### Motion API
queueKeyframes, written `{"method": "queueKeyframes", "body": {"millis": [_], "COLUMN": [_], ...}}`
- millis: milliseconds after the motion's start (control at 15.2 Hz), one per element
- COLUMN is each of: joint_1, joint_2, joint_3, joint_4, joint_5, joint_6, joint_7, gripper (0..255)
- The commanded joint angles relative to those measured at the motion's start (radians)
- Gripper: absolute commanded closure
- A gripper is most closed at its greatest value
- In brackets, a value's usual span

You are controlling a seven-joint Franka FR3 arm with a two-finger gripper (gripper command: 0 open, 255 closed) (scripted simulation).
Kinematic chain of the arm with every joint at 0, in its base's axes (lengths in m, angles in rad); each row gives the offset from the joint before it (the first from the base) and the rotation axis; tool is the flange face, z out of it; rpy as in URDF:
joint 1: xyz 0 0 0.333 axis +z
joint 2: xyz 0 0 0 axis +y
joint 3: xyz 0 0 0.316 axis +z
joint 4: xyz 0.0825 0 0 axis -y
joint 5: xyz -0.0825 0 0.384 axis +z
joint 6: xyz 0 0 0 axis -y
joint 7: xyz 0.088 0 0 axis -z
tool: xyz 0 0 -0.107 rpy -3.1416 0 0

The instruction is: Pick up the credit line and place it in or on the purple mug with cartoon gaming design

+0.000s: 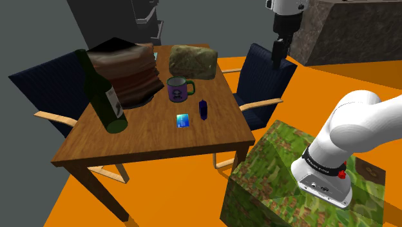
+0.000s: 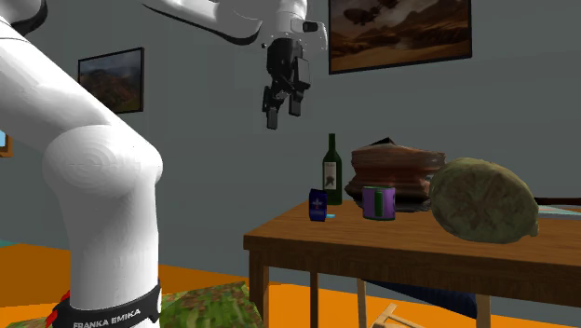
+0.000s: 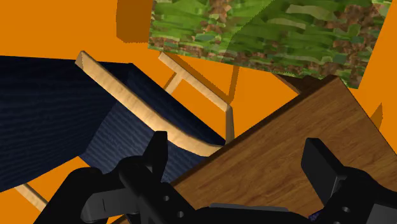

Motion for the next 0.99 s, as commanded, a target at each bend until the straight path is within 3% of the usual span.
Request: {"method": "queueKeyframes", "body": {"millis": [0,528,924], "joint_1": [0.0,-0.012,-0.039], "joint_2": [0.0,0.099,0.254], "joint_3": [0.0,0.174,0.307], "joint_4": [0.0,-0.075,-0.058], "joint_5": [0.0,0.136,0.188], "joint_6": [0.0,0.215,0.39], "joint_7": [0.0,0.324,0.564], "gripper": [0,0,0]}}
